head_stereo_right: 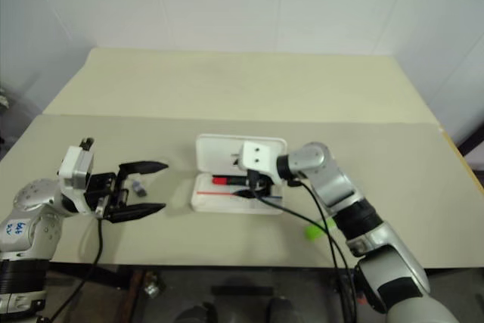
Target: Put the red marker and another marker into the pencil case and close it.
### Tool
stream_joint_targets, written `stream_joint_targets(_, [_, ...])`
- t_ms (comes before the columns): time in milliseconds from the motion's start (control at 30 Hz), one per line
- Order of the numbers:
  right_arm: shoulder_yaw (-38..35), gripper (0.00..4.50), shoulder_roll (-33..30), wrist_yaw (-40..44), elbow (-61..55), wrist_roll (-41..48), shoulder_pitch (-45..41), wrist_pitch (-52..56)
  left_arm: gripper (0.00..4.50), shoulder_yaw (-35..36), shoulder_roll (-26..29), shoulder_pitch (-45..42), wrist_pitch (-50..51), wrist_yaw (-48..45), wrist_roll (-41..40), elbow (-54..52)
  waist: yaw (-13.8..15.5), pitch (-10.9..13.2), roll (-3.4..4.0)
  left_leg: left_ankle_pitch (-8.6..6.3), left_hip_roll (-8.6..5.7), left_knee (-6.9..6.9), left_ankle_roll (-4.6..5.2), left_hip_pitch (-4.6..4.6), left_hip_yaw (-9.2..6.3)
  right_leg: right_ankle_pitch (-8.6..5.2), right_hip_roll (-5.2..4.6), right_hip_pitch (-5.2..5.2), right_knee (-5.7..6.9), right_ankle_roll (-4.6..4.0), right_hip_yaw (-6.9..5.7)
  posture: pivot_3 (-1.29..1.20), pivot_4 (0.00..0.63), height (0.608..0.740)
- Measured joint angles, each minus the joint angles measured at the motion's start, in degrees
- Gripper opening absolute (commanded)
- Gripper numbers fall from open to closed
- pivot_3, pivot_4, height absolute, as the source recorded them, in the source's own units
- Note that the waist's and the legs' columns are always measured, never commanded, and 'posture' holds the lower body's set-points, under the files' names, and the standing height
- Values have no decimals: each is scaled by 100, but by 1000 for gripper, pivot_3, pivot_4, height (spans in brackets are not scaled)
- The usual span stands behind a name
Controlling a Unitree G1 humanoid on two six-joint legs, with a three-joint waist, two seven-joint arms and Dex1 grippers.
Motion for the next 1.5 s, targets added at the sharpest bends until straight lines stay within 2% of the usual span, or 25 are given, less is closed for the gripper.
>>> stream_joint_targets(133, [-160,4461,-147,206,-604,386,228,345,4500,-6,-2,-2,40,8,0,-13,8,0,0,0,1,1,0,-1,-1,0,0,0,0,0,-1,0,150,740])
stream_joint_targets(367, [-942,4461,-396,199,-1647,1190,752,719,4500,-149,-57,-69,87,-11,-25,-75,15,0,-1,0,0,6,0,-1,-2,0,-1,2,2,0,-1,0,150,740])
stream_joint_targets(467, [-1339,4461,-931,319,-2070,1491,1166,837,4500,-287,-83,-238,94,-97,-24,6,87,0,-1,-2,-3,9,3,-6,-4,0,-3,2,-5,0,-3,0,150,740])
stream_joint_targets(633, [-1711,4461,-2140,979,-2329,1747,1687,766,4500,-480,-191,-703,23,-311,-4,348,154,0,-1,-5,-9,18,7,-7,-3,1,1,5,-10,1,-2,0,150,740])
stream_joint_targets(833, [-1749,4461,-2941,1654,-1800,1539,2016,-80,4500,-785,-339,-964,-108,-623,41,733,138,0,-2,-4,-5,21,7,-6,0,2,14,5,-10,4,2,0,150,740])
stream_joint_targets(1033, [-1683,4461,-3192,2171,-770,1157,2162,-1227,4500,-875,-339,-1074,-201,-639,67,932,148,1,-2,-4,-6,28,7,-7,1,4,14,5,-10,8,3,0,150,740])
stream_joint_targets(1233, [-1286,4461,-3227,2371,329,658,2026,-2277,4500,-885,-335,-1080,-218,-639,68,923,134,1,-1,-3,-6,33,6,-4,3,6,14,5,0,10,7,0,150,740])
stream_joint_targets(1500, [-822,4461,-3047,2419,1060,497,1703,-2814,4500,-868,-302,-892,-186,-636,62,831,140,1,-1,-1,-4,35,2,-2,3,5,14,5,4,10,7,0,150,740])
